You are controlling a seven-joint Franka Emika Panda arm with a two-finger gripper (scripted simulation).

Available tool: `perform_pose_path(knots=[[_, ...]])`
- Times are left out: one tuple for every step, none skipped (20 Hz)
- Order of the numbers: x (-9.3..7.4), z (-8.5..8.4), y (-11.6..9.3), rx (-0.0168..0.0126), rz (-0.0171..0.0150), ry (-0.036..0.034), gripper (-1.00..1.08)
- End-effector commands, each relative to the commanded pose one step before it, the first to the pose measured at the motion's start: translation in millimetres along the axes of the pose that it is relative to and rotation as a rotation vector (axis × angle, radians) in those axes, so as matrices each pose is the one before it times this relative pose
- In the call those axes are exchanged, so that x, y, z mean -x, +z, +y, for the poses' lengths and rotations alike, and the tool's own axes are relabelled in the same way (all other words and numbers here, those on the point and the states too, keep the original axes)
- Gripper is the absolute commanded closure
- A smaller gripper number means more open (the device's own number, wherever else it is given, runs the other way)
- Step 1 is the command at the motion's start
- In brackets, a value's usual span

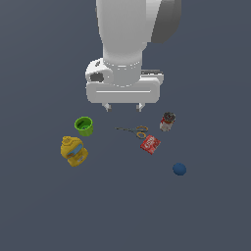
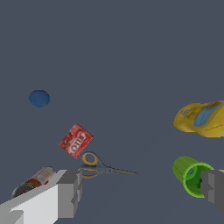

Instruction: Pick up a designated object from a clutter of objects.

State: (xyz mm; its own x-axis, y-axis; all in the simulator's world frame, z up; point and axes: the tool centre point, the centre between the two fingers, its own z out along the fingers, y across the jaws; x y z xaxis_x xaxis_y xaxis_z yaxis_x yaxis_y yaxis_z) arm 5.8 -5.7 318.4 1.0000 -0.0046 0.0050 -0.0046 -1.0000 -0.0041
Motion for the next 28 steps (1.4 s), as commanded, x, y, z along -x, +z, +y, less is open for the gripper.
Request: perform_pose_path(knots=[[0.0,0.01,0.0,0.0,0.0,0.0,-0.92],[-0.06,-0.47,-0.06,-0.00017,0.00032,-0.00133,-0.92],[-0.16,-1.45,-0.18,-0.00057,0.00097,-0.00405,-0.92],[-0.27,-2.36,-0.29,-0.00093,0.00158,-0.00662,-0.92],[-0.38,-3.27,-0.4,-0.00128,0.00219,-0.00917,-0.92],[-0.5,-4.16,-0.5,-0.00163,0.00279,-0.0117,-0.92],[-0.59,-4.81,-0.56,-0.00188,0.00322,-0.01351,-0.92],[-0.52,-4.07,-0.47,-0.00159,0.00272,-0.01145,-0.92],[-0.41,-3.1,-0.35,-0.00121,0.00207,-0.00873,-0.92],[-0.29,-2.12,-0.23,-0.00083,0.00141,-0.00599,-0.92],[-0.16,-1.11,-0.11,-0.00044,0.00075,-0.0032,-0.92],[-0.02,-0.25,-0.03,-0.00009,0.00015,-0.00067,-0.92],[0.1,0.8,0.09,0.0003,-0.00052,0.00221,-0.92],[0.1,0.72,0.05,0.00027,-0.00048,0.00211,-0.92],[0.06,0.17,0.08,0.0,0.0,0.0,-0.92],[0.03,-0.18,0.48,0.00011,-0.00005,-0.00182,-0.92],[0.11,-0.16,0.83,0.00011,0.00003,-0.00316,-0.92],[0.18,-0.16,1.27,0.00021,-0.00003,-0.00452,-0.92],[0.26,-0.1,1.72,0.00032,-0.00011,-0.00577,-0.92],[0.35,-0.03,2.16,0.00042,-0.00017,-0.00699,-0.92],[0.44,-0.06,2.58,0.00051,-0.00024,-0.00835,-0.92],[0.52,-0.03,2.97,0.00059,-0.00029,-0.00955,-0.92],[0.61,-0.07,3.31,0.00064,-0.00032,-0.01076,-0.92],[0.7,-0.13,3.69,0.00069,-0.00034,-0.01213,-0.92],[0.8,-0.18,4.06,0.00074,-0.00036,-0.01347,-0.92],[0.92,-0.21,4.43,0.00079,-0.00041,-0.01474,-0.92],[1.06,-0.25,4.81,0.00084,-0.00047,-0.01608,-0.92],[1.2,-0.3,5.18,0.00088,-0.00052,-0.01738,-0.92]])
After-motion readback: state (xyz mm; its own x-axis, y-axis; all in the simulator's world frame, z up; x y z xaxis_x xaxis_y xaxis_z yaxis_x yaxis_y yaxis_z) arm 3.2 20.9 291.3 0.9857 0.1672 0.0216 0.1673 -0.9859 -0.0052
